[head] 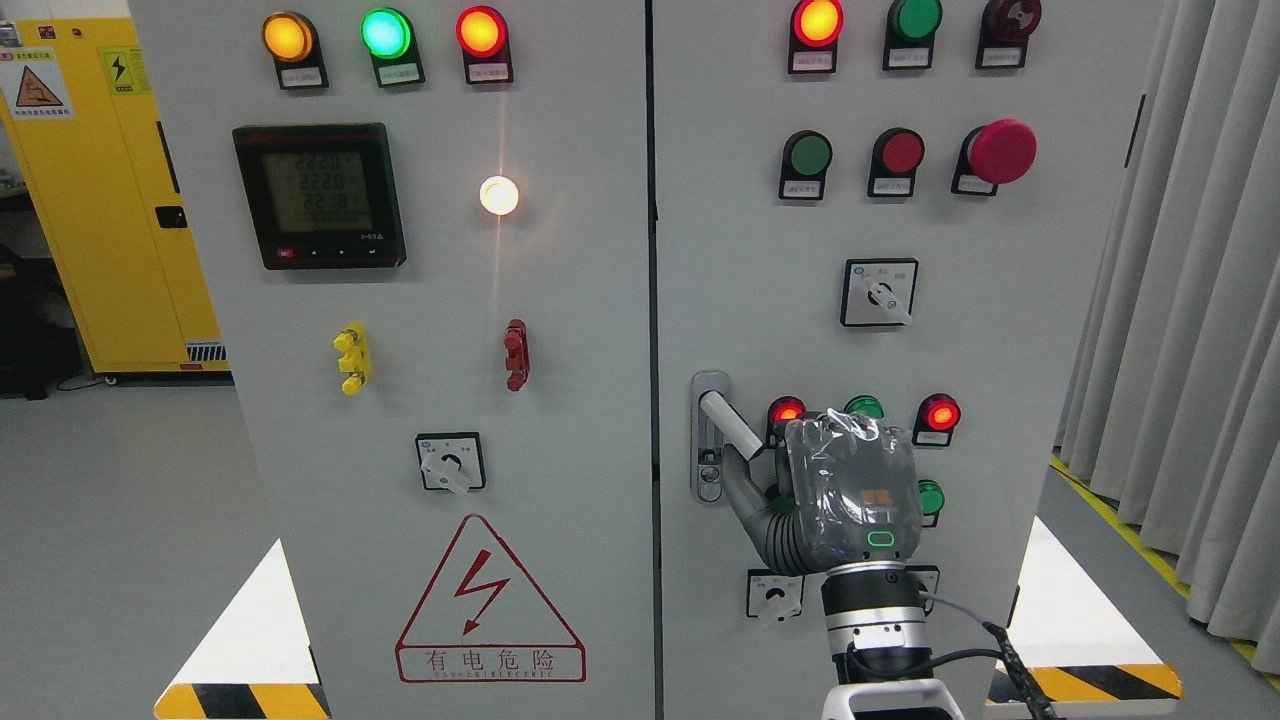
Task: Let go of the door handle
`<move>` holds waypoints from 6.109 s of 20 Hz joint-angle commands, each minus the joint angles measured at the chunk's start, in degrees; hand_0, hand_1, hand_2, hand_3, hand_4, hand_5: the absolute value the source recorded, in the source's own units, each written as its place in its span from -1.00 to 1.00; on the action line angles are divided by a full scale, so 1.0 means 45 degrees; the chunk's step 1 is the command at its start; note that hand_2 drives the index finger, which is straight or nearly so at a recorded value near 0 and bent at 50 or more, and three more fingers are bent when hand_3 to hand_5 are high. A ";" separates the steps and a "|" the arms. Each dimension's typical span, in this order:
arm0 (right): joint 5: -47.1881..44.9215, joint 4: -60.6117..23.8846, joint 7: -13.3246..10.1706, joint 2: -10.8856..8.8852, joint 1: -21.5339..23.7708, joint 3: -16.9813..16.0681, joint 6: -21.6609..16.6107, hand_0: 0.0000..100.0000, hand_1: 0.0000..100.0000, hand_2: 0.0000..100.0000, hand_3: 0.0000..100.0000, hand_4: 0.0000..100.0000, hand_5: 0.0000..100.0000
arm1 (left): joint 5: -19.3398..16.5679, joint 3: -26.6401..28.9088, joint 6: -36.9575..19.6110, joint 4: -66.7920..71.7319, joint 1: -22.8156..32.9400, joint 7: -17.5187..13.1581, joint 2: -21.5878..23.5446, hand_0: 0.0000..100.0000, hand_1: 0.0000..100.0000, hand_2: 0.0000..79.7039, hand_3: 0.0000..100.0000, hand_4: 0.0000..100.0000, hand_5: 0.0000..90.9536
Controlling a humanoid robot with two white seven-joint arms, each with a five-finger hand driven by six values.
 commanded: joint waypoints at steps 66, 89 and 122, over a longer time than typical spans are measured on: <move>-0.0039 -0.0038 0.0020 -0.0021 -0.0099 -0.0291 -0.0026 0.07 -0.26 1.00 1.00 1.00 1.00 | 0.0000 0.0000 -0.0002 -0.0196 0.0000 0.0002 -0.0014 -0.76 0.11 -1.00 -1.00 -1.00 -1.00; -0.0058 -0.0194 0.0039 -0.0041 -0.0157 -0.0467 -0.0085 0.07 -0.26 1.00 1.00 1.00 1.00 | 0.0000 0.0000 -0.0002 -0.0196 0.0000 0.0002 0.0006 -0.76 0.11 -1.00 -1.00 -1.00 -1.00; -0.0097 -0.0311 0.0059 -0.0060 -0.0157 -0.0467 -0.0144 0.12 -0.31 1.00 1.00 1.00 1.00 | 0.0000 0.0000 -0.0002 -0.0196 0.0000 0.0002 0.0006 -0.76 0.11 -1.00 -1.00 -1.00 -1.00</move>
